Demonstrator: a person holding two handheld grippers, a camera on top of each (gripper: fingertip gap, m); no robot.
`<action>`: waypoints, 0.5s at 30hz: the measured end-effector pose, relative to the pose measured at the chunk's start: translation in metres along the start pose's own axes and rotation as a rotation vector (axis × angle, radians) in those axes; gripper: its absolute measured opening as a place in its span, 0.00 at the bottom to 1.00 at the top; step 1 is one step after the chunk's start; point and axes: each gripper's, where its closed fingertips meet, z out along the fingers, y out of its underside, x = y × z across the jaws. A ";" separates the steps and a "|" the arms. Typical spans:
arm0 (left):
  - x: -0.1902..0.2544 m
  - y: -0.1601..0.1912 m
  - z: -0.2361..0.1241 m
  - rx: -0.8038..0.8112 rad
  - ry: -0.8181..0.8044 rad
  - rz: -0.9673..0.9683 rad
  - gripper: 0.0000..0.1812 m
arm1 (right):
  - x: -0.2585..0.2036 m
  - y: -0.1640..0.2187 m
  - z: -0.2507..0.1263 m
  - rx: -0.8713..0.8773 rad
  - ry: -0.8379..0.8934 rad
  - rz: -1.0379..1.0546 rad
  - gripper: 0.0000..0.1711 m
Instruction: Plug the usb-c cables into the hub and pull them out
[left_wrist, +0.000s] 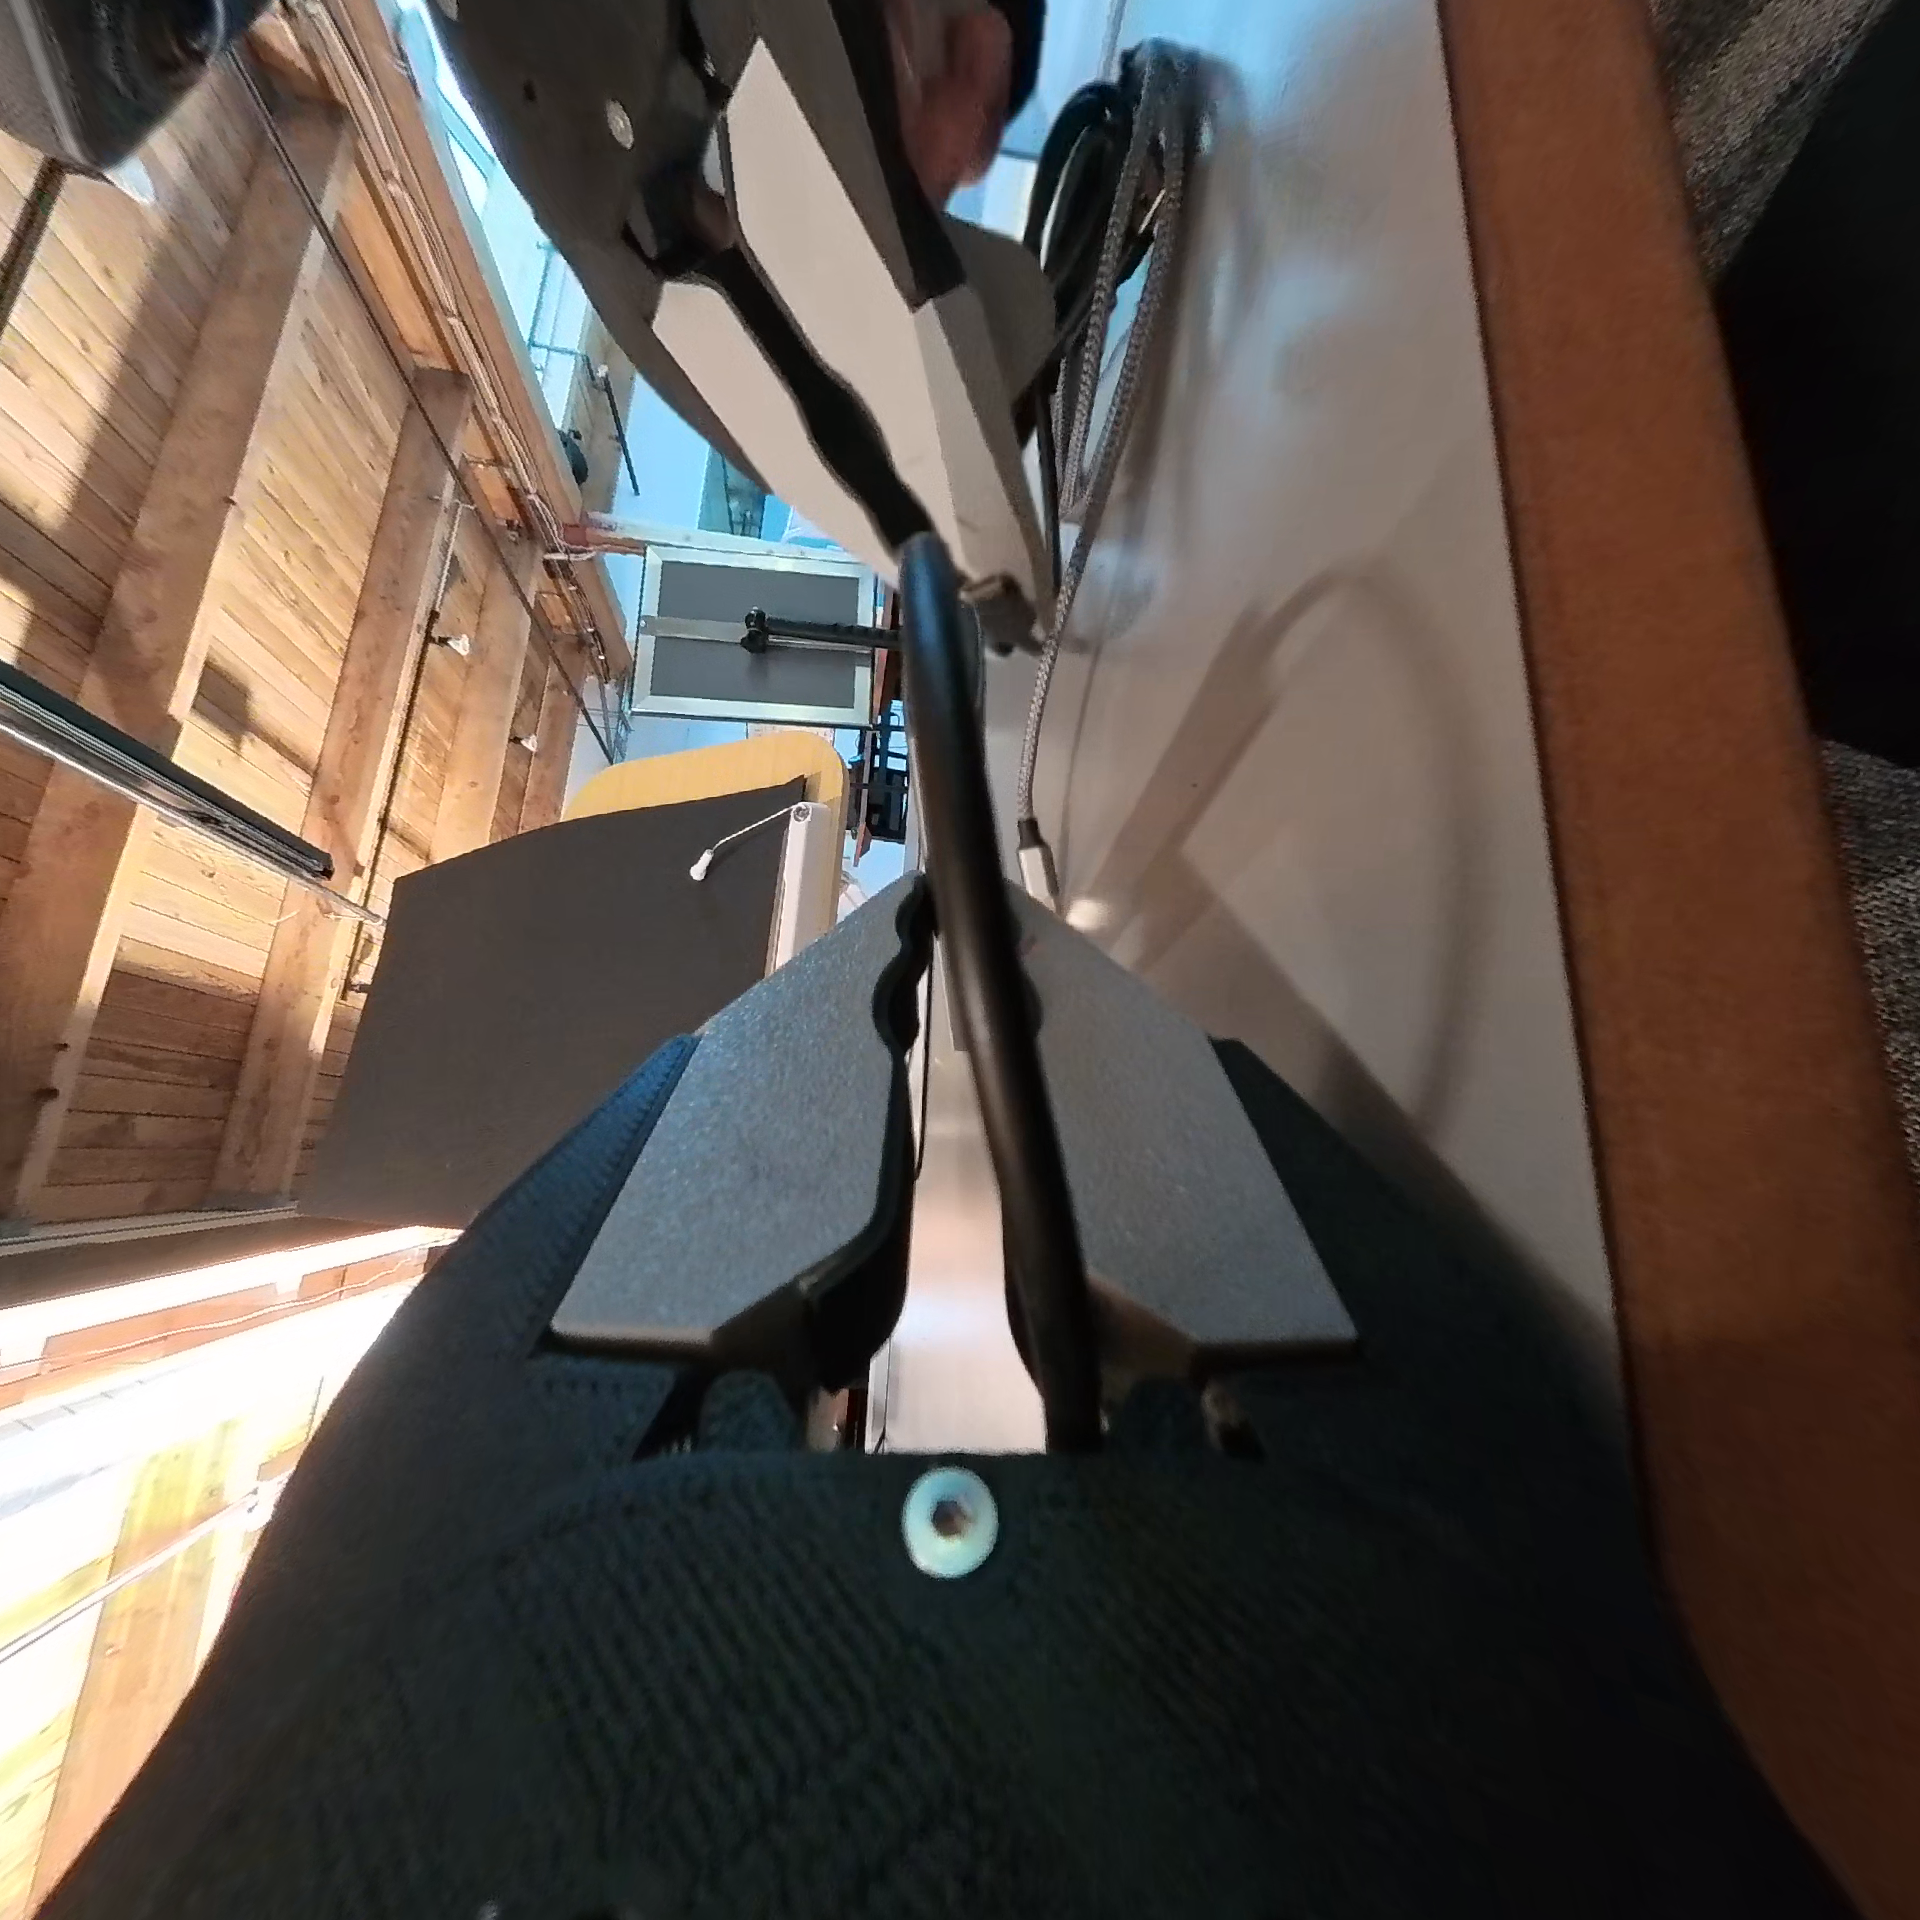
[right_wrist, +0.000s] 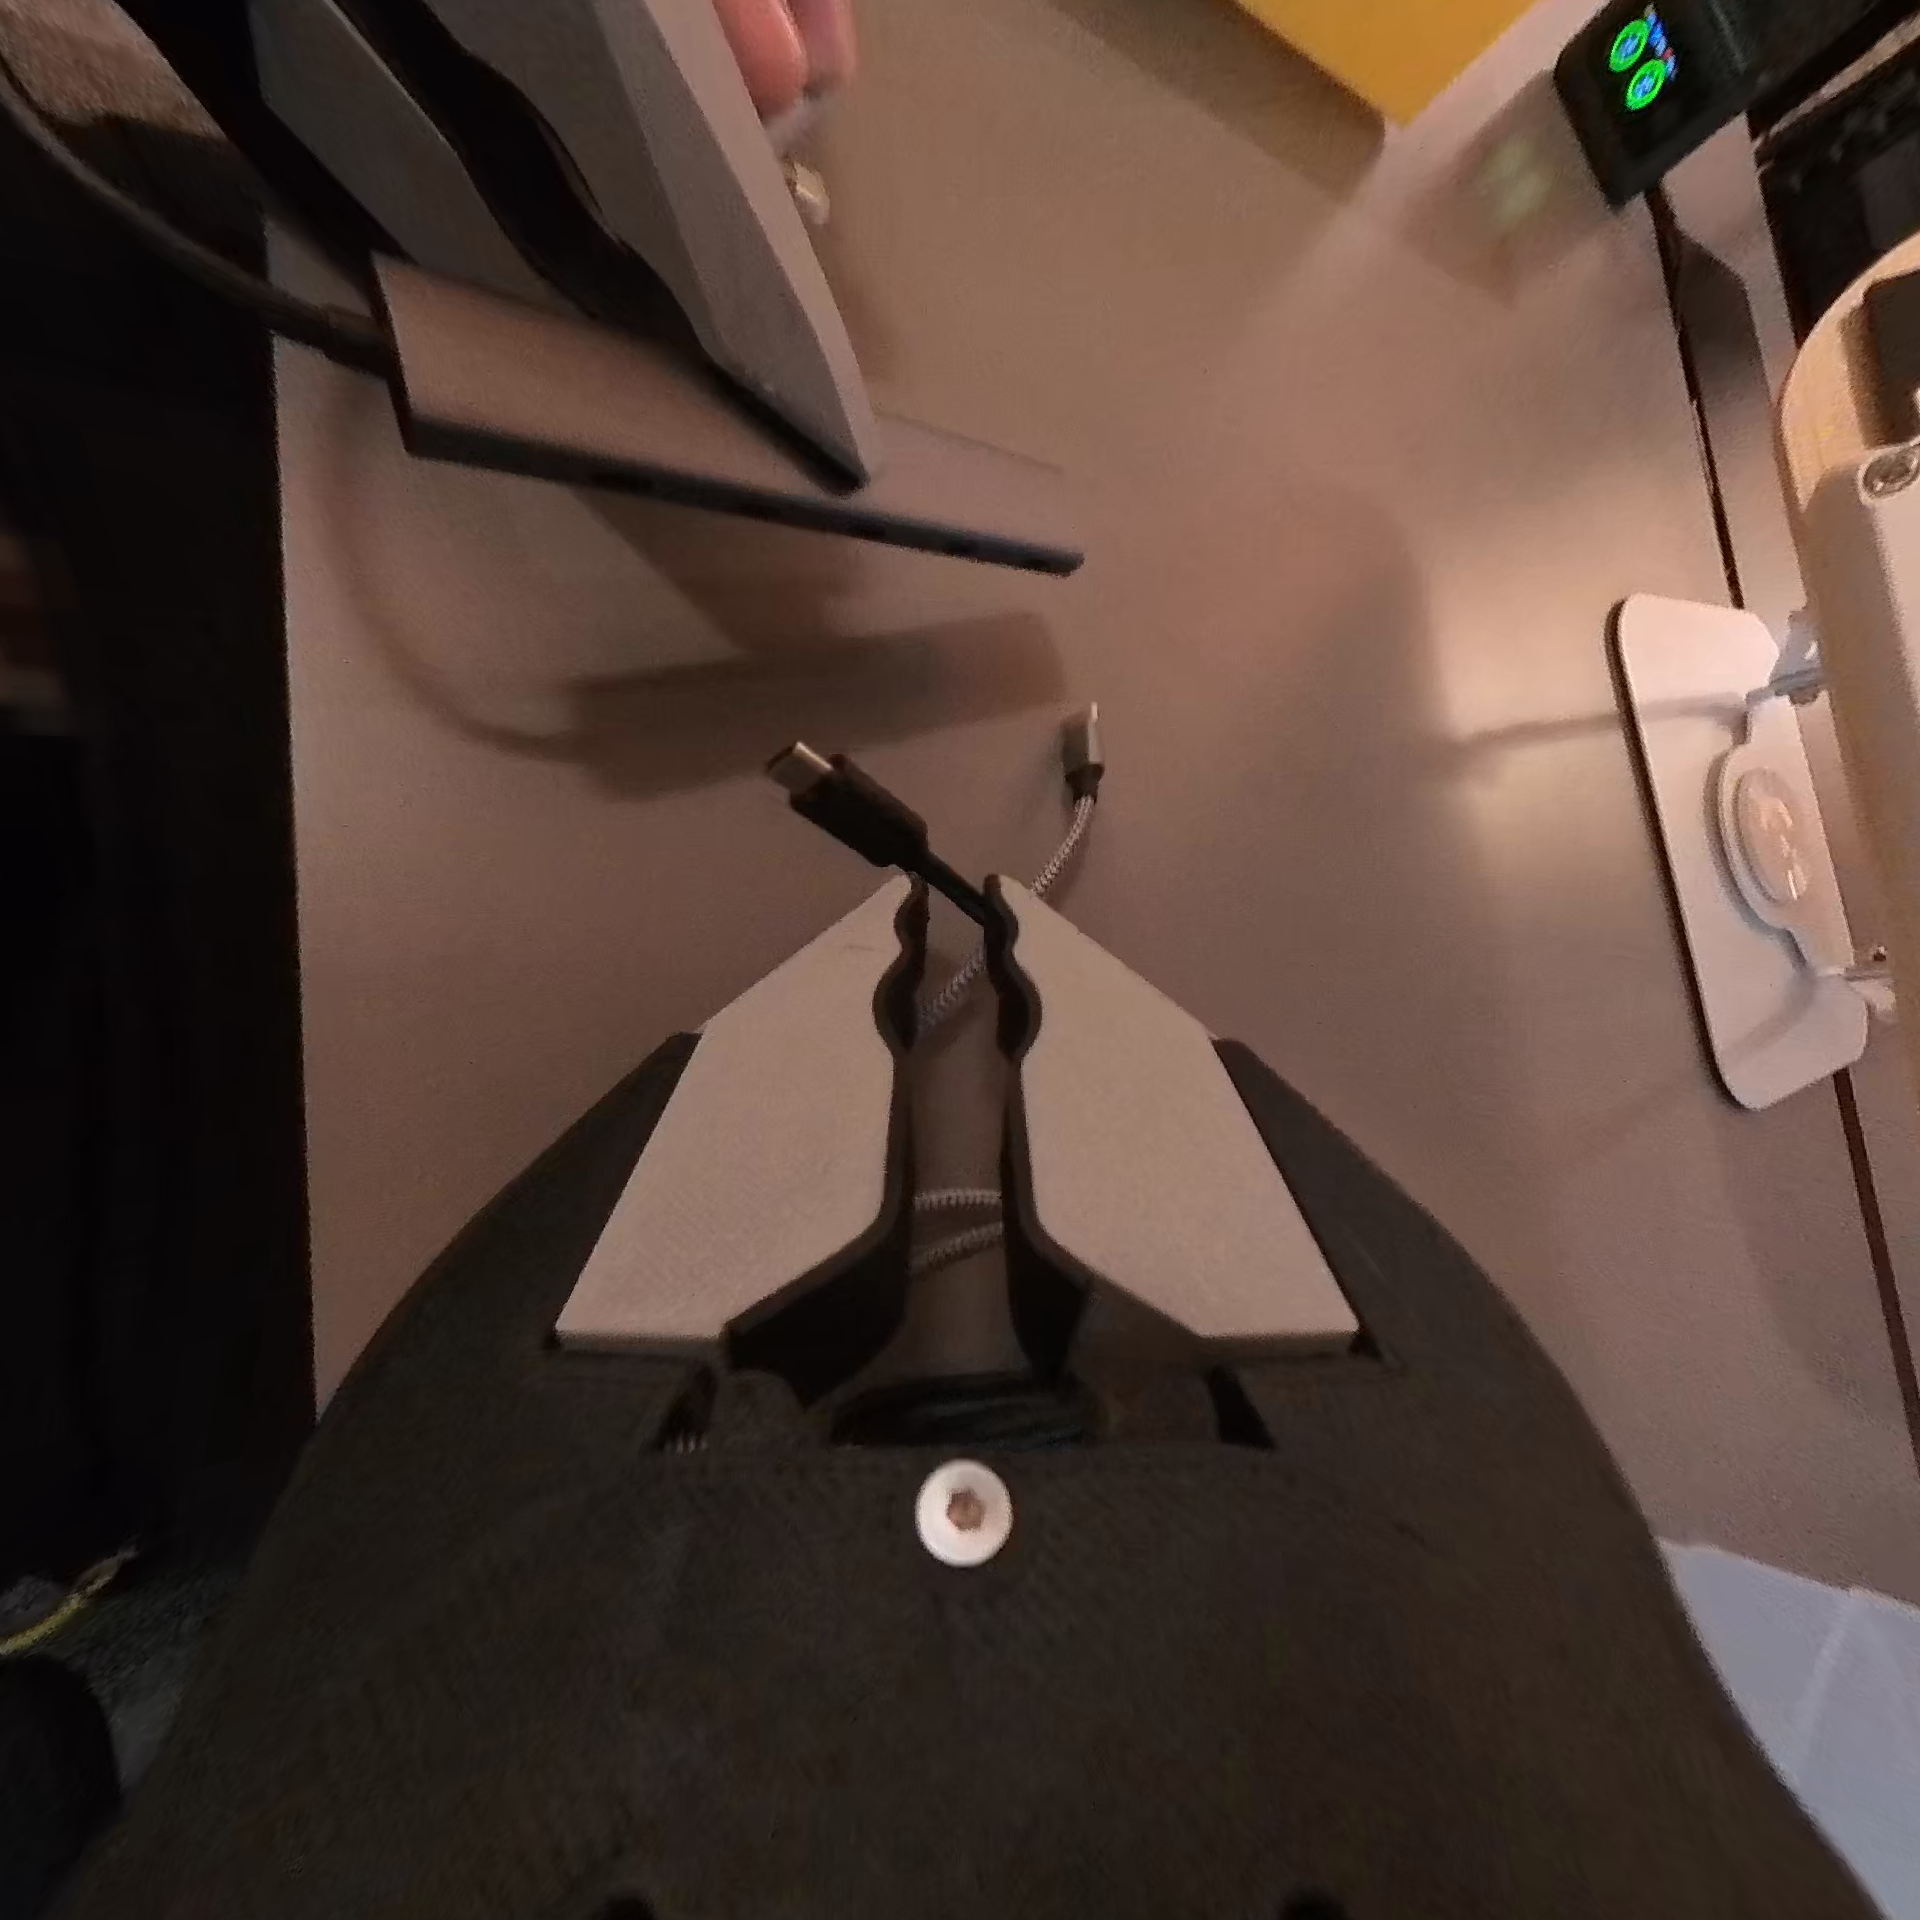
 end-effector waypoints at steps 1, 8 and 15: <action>0.000 0.000 0.000 0.000 -0.002 0.000 0.04 | 0.001 -0.004 0.002 0.021 0.005 0.002 0.04; -0.018 -0.002 -0.003 0.010 -0.113 0.063 0.05 | 0.000 -0.012 0.024 0.007 -0.040 0.103 0.03; -0.016 0.009 -0.011 0.007 -0.141 0.243 0.05 | 0.011 -0.018 0.023 -0.125 -0.111 0.329 0.03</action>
